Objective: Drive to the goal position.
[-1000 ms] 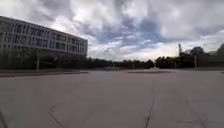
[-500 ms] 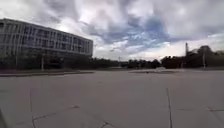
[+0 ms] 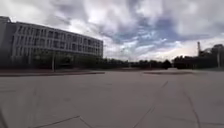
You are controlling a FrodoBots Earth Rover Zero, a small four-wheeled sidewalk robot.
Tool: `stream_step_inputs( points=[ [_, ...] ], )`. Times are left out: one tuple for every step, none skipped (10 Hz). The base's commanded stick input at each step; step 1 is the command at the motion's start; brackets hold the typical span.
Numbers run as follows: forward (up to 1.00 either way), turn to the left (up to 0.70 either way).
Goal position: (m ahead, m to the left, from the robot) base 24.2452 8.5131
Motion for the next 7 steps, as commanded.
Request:
stream_step_inputs(
  points=[
    [1.00,0.03],
    [1.00,0.01],
    [1.00,0.00],
    [1.00,0.00],
    [1.00,0.00],
    [1.00,0.02],
    [1.00,0.08]
  ],
)
